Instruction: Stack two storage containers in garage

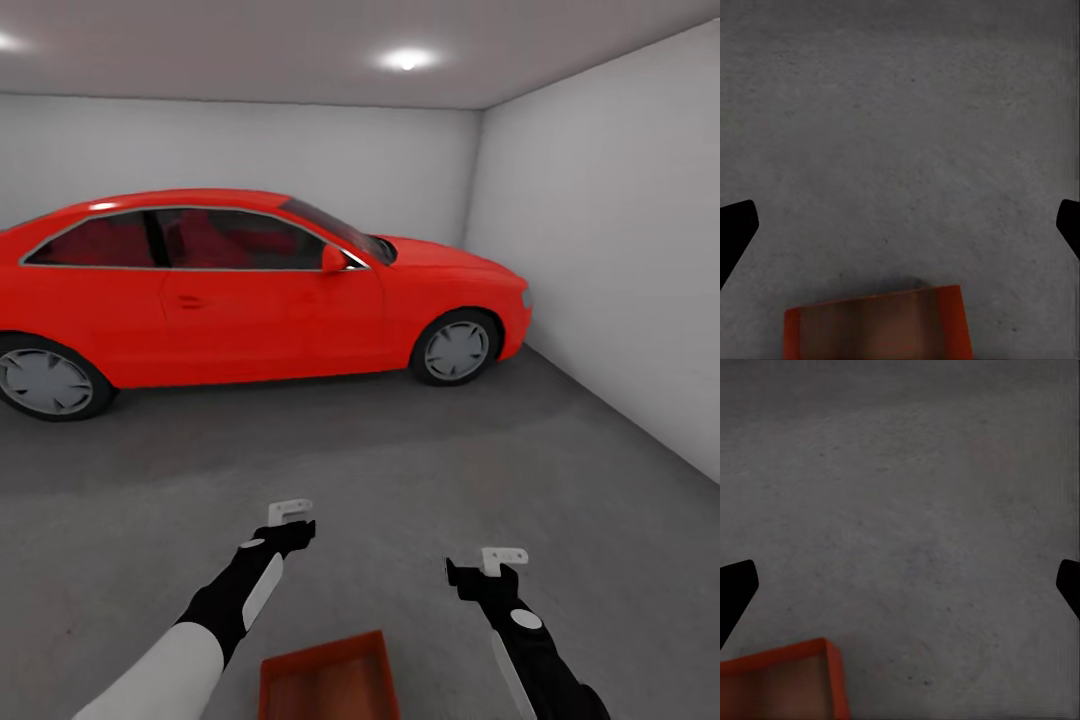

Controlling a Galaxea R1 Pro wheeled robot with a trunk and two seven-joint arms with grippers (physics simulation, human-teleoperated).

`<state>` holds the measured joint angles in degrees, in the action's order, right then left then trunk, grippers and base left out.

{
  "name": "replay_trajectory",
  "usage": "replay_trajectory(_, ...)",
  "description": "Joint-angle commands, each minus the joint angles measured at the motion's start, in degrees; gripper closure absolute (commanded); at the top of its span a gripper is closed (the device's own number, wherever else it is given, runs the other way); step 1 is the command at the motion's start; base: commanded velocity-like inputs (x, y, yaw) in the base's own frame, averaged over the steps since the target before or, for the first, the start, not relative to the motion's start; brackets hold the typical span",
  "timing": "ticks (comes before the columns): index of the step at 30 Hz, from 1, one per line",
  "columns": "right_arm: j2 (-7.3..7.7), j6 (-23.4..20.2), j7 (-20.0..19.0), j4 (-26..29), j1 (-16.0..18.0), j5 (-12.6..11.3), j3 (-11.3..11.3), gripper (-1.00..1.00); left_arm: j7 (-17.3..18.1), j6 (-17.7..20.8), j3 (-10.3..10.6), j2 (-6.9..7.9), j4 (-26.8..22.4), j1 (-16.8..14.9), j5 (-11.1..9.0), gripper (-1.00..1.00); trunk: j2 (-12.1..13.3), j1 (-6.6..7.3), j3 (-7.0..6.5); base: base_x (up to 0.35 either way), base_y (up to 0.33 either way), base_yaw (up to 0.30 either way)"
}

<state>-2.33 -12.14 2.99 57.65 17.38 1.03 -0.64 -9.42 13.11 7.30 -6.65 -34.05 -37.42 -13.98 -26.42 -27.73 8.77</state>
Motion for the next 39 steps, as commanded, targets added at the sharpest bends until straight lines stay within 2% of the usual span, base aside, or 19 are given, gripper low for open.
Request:
replay_trajectory(1,-0.04,-0.3,0.1,0.1,0.0,0.1,-0.1,-1.00,-0.5,0.3,0.4,0.06,-0.1,0.0,-0.6,-1.00,-0.1,-0.03,0.10,0.000,0.000,-0.286)
replay_trajectory(11,-0.04,-0.3,0.1,0.1,0.0,0.0,-0.1,-1.00,-0.6,0.2,0.4,0.01,-0.1,0.0,-0.7,-1.00,-0.1,-0.03,0.09,0.000,0.000,-0.286)
replay_trajectory(17,-0.04,-0.3,0.1,0.1,0.0,0.0,-0.1,-1.00,-0.7,-1.2,0.4,0.02,-0.1,0.0,-0.7,-1.00,-0.1,-0.03,0.09,0.000,0.000,-0.286)
replay_trajectory(39,-0.04,-1.2,0.2,0.1,0.0,0.0,-0.1,-1.00,-0.7,-1.2,0.3,-0.03,-0.1,0.0,-0.8,-1.00,-0.1,-0.03,0.09,0.000,0.000,-0.270)
